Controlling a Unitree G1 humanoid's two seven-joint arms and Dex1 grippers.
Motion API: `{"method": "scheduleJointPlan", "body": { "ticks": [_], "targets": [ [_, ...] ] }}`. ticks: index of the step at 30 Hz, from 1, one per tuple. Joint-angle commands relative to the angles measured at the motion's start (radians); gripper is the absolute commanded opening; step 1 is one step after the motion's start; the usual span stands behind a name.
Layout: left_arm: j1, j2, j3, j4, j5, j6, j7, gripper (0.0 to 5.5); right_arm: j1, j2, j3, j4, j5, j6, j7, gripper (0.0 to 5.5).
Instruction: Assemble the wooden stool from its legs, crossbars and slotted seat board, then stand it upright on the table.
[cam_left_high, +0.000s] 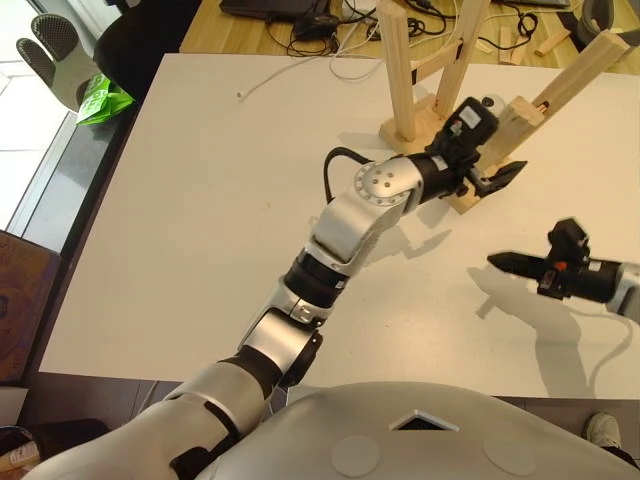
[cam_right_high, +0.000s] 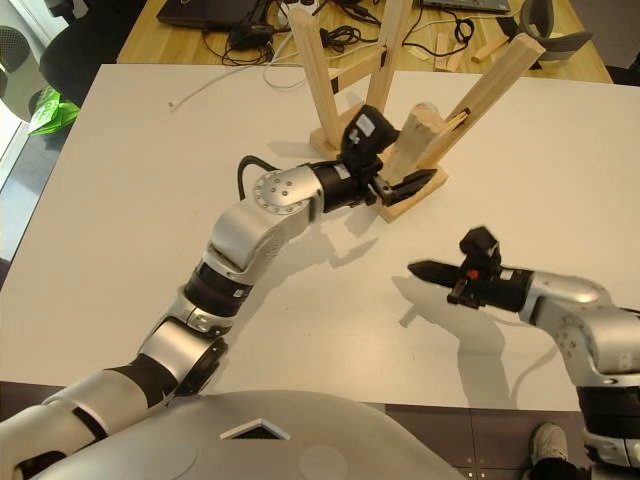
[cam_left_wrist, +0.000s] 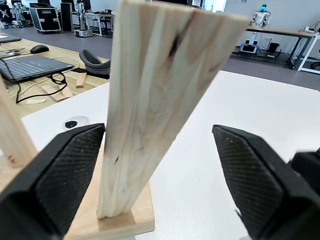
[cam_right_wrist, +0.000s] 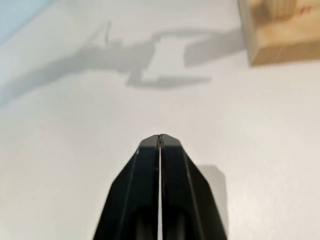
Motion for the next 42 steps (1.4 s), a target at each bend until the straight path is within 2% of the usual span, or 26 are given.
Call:
{"method": "scheduleJointPlan", "body": {
  "ticks": [1,7,10,12,14,16,18,19,23,26,29,34,41,42],
  "targets": [
    [-0.174,-0.205,-0.048,0.218,0.045,-0.077,-0.011,3.97,-0.071,0.104,0.017,0.073,-0.096,-0.118,-0.074,0.05],
    [-0.400,-0.395,-0.065,0.521,0.100,-0.237,-0.001,3.97,-0.220,0.206,0.059,0.144,-0.188,-0.172,-0.150,0.05],
    [-0.538,-0.414,0.031,0.576,0.067,-0.280,0.051,3.97,-0.241,0.223,0.079,0.137,-0.211,-0.171,-0.155,0.05],
    [-0.537,-0.359,0.089,0.480,0.001,-0.266,0.025,3.97,-0.229,0.221,0.061,0.140,-0.223,-0.184,-0.167,0.05],
    [-0.430,-0.274,0.103,0.308,-0.066,-0.192,-0.025,3.97,-0.222,0.224,0.034,0.164,-0.245,-0.222,-0.189,0.05],
    [-0.258,-0.131,0.102,0.114,-0.096,-0.087,-0.030,3.97,-0.227,0.229,0.013,0.184,-0.260,-0.253,-0.208,0.05],
    [-0.081,0.040,0.142,-0.100,-0.130,0.010,-0.018,3.97,-0.238,0.229,-0.011,0.203,-0.260,-0.277,-0.220,0.33],
    [-0.044,0.072,0.150,-0.157,-0.140,0.041,-0.011,3.97,-0.233,0.227,-0.021,0.207,-0.257,-0.287,-0.221,0.53],
    [0.267,0.397,0.288,-0.523,-0.283,0.239,-0.154,3.97,-0.251,0.228,-0.084,0.262,-0.282,-0.361,-0.278,1.25],
    [0.428,0.515,0.331,-0.634,-0.363,0.283,-0.231,3.97,-0.284,0.230,-0.115,0.304,-0.297,-0.403,-0.305,1.80],
    [0.500,0.539,0.354,-0.647,-0.367,0.278,-0.213,3.97,-0.319,0.236,-0.133,0.332,-0.283,-0.395,-0.299,2.45],
    [0.511,0.531,0.382,-0.591,-0.347,0.249,-0.166,3.97,-0.381,0.244,-0.065,0.339,-0.249,-0.333,-0.169,2.45],
    [0.468,0.505,0.381,-0.527,-0.317,0.230,-0.126,3.97,-0.636,0.330,0.008,0.602,-0.326,-0.409,-0.145,2.45],
    [0.464,0.503,0.380,-0.523,-0.316,0.229,-0.122,3.97,-0.659,0.343,0.014,0.634,-0.335,-0.423,-0.145,2.26]
  ]
}}
